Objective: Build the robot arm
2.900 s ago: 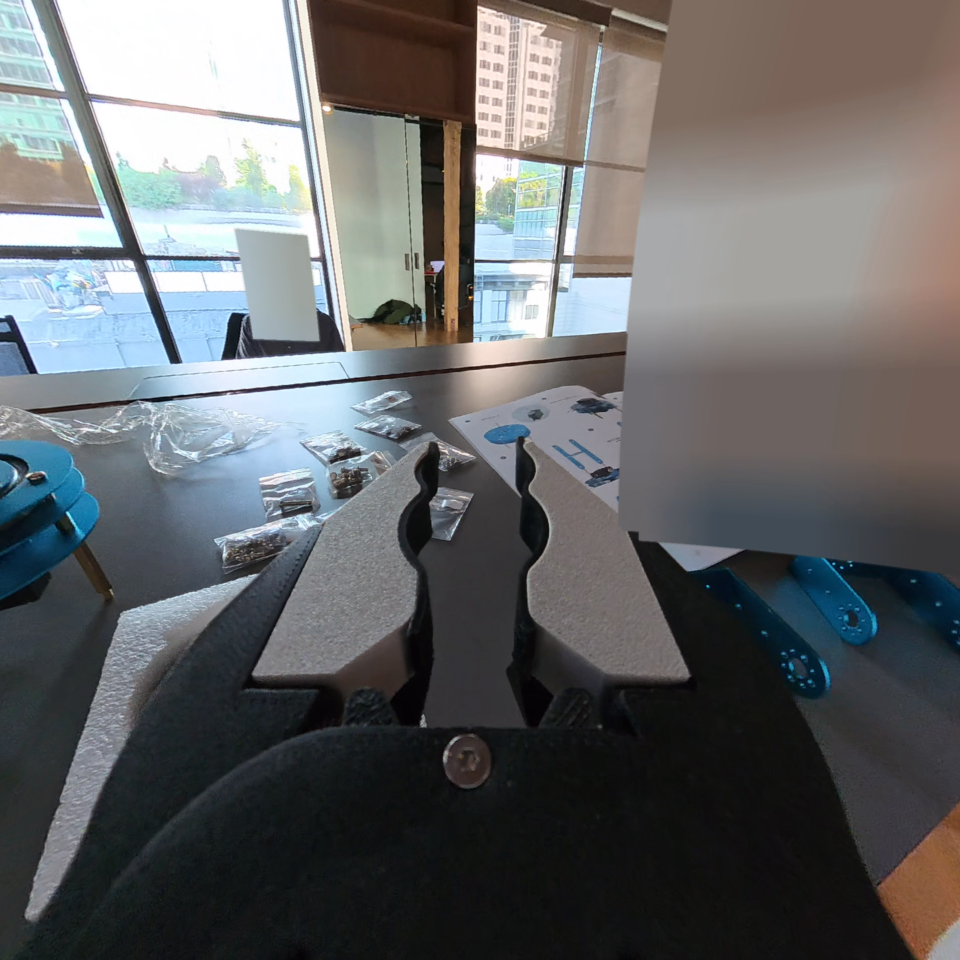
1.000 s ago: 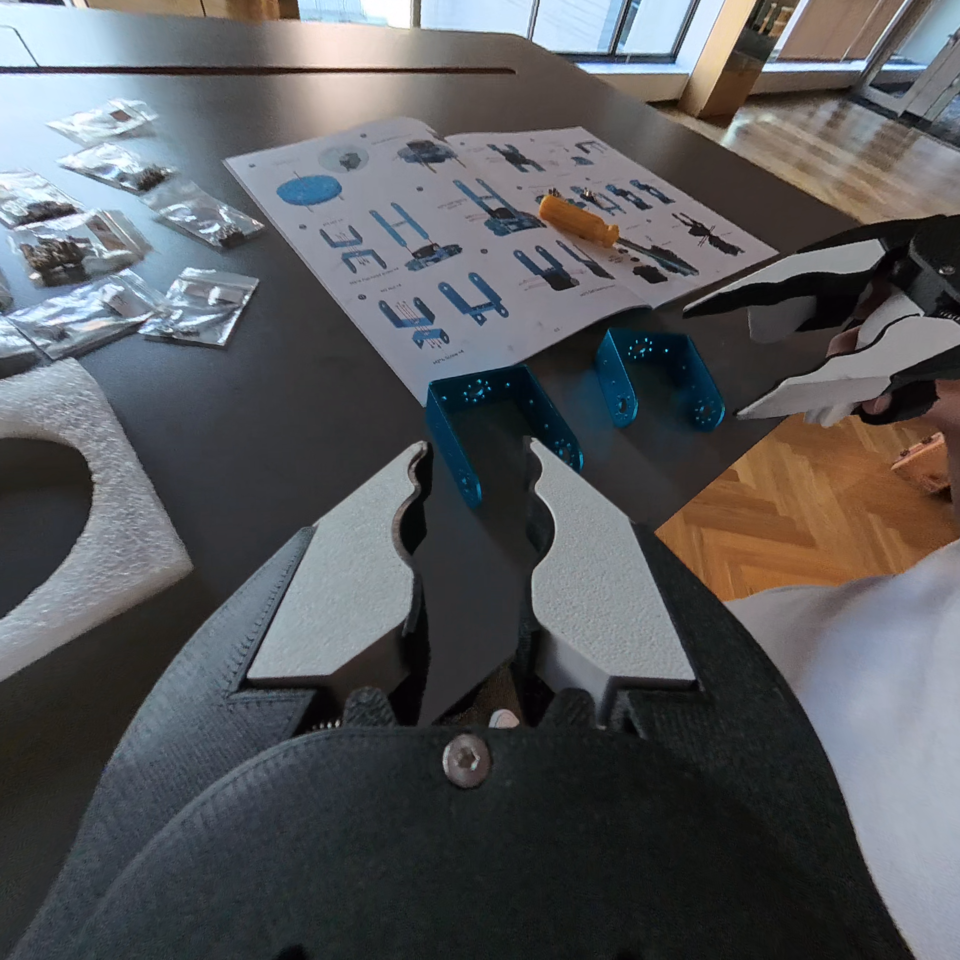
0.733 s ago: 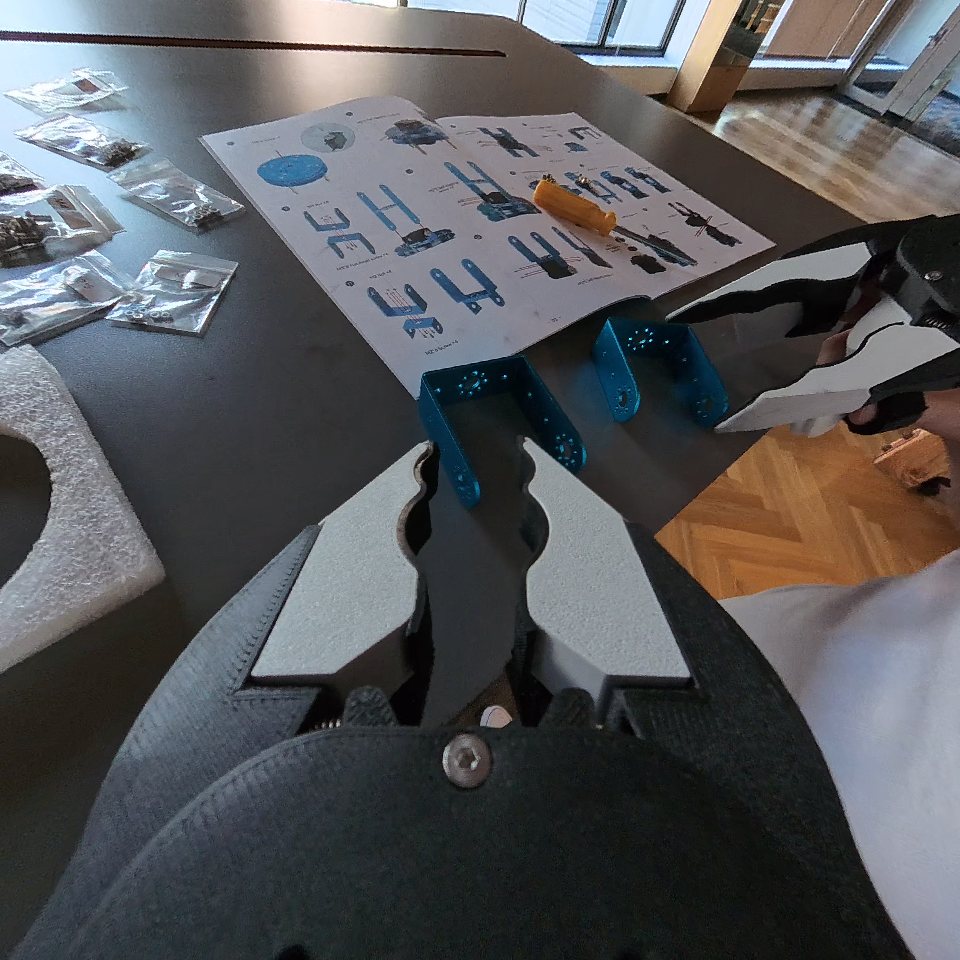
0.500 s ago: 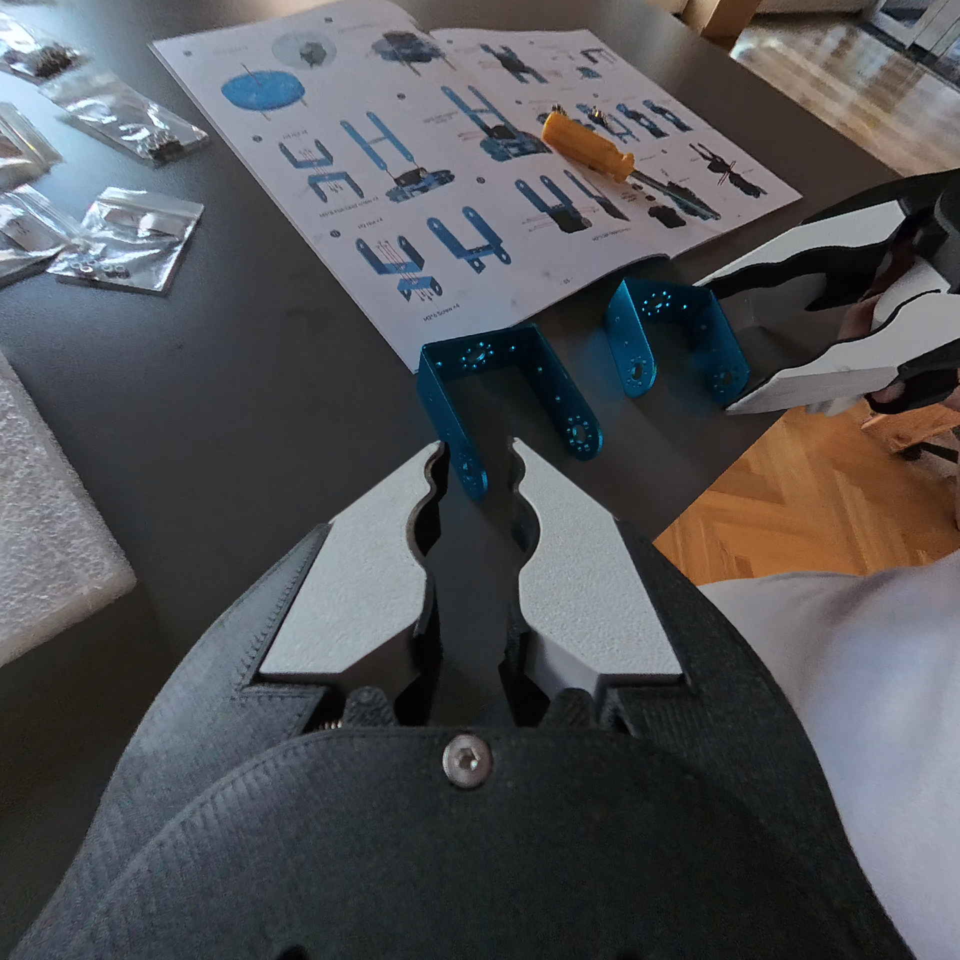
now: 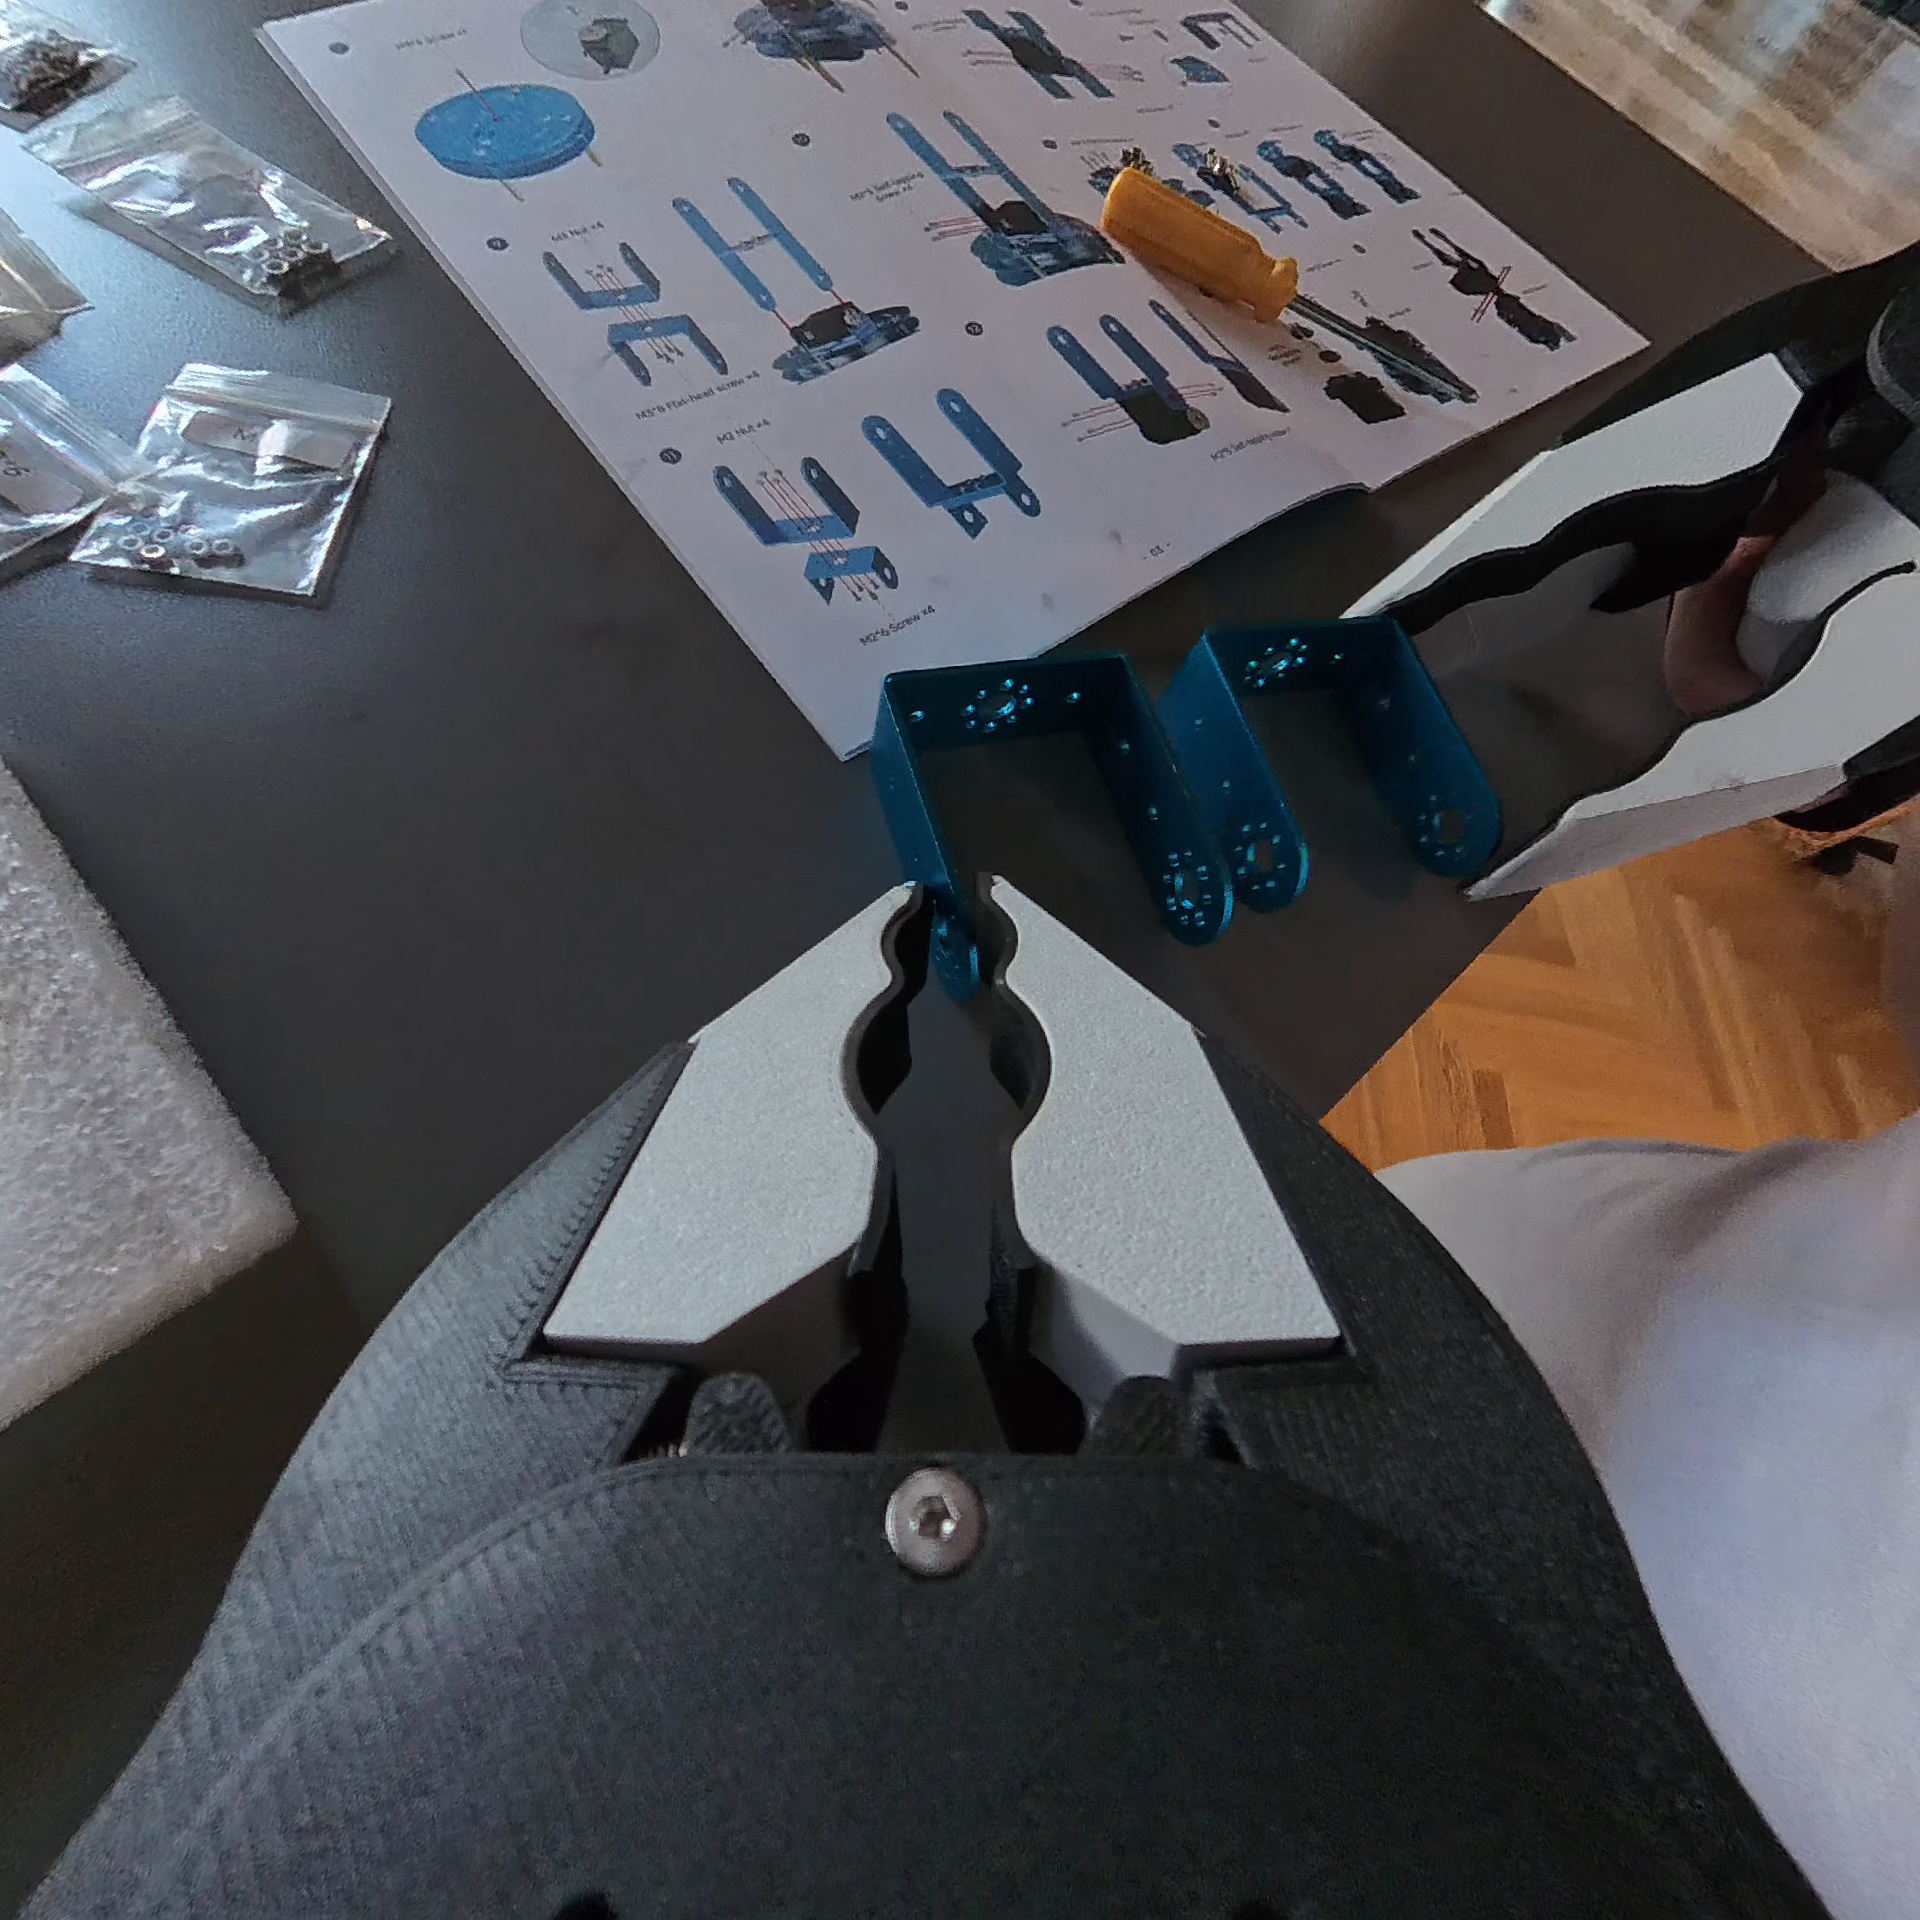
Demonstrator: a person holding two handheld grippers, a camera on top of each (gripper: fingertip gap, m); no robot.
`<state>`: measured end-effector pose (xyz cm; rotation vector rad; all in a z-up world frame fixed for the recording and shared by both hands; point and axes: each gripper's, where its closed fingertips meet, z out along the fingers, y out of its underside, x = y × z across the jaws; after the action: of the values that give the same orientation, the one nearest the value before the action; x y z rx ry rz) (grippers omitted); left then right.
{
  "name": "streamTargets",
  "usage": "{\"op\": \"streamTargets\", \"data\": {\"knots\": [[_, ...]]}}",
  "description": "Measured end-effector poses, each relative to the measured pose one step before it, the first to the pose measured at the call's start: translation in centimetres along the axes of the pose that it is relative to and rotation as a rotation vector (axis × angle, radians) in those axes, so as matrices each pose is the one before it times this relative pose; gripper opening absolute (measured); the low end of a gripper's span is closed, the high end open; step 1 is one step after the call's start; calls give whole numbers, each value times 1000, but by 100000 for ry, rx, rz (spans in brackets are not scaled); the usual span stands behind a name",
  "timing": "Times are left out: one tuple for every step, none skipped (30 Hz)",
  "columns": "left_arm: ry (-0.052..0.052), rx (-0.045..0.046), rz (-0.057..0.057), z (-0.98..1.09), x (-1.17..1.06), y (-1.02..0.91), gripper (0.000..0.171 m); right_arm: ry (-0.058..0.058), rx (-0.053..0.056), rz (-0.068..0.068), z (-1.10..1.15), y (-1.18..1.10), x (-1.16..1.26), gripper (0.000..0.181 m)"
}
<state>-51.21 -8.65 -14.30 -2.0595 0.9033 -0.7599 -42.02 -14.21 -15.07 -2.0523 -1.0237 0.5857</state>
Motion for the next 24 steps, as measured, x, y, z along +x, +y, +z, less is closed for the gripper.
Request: {"op": "streamTargets", "data": {"knots": [[246, -157, 232, 62, 70, -25, 6, -205, -110, -846, 126, -109, -25, 68], [271, -115, 267, 59, 71, -15, 7, 95, -24, -661, 122, -103, 31, 68], [238, -54, 179, 49, 39, -23, 6, 94, -33, -215, 101, -89, 53, 68], [244, -21, 62, 30, 15, -10, 6, -494, -48, -190, 92, -55, -49, 68], [313, 13, -88, 18, 2, -13, 6, -561, -50, -182, 75, -54, -61, 68], [399, 12, -197, 16, -7, -8, 6, -257, -48, 10, 76, -45, -3, 68], [420, 4, -264, 22, 6, -10, 6, -314, -62, -112, 50, -34, -22, 68], [412, -43, -281, 13, 8, -12, 6, -282, -44, -145, 36, -24, -26, 68], [355, -95, -129, 21, 8, -7, 6, 18, 14, 20, 37, -19, 24, 68], [168, -81, 53, 20, 7, -10, 6, -47, -18, 229, 30, -25, 22, 68], [13, -73, 162, 12, 9, -8, 6, -211, -48, 217, 34, -13, 0, 68], [24, -133, 184, 8, 9, 0, 6, -71, -17, 0, 31, -23, -1, 68], [78, -193, 194, 4, 16, 8, 6, 139, 16, -28, 40, -33, 24, 68], [53, -195, 189, -6, 23, 5, 6, -64, -20, -116, 33, -21, -28, 68], [-16, -156, 233, 3, 8, 8, 6, -134, -11, -286, 15, -19, -52, 68], [-42, -135, 245, 4, 4, 5, 6, 149, 12, -179, 2, 0, -3, 68], [-7, -121, 63, -3, -6, 1, 6, 248, 43, -32, -9, 5, 12, 68], [68, -104, -6, 2, 23, -1, 6, 219, 55, 48, -35, 10, 18, 68], [146, -13, 81, -2, 30, -5, 6, 75, -1, 135, -12, 22, 4, 68], [105, 75, 116, 15, 40, 4, 6, 89, -15, 270, -13, 9, 27, 68], [55, 119, 91, 5, 29, 18, 6, 17, -25, 304, -6, 3, 31, 68], [66, 232, 8, 0, 33, -2, 6, -181, -94, 262, 6, 12, 10, 68], [137, 247, -121, -2, 23, 2, 6, -113, -78, 151, 13, 7, -1, 68], [286, 249, -240, 2, 44, -3, 7, -36, -57, 65, 4, 0, 7, 68]]}}
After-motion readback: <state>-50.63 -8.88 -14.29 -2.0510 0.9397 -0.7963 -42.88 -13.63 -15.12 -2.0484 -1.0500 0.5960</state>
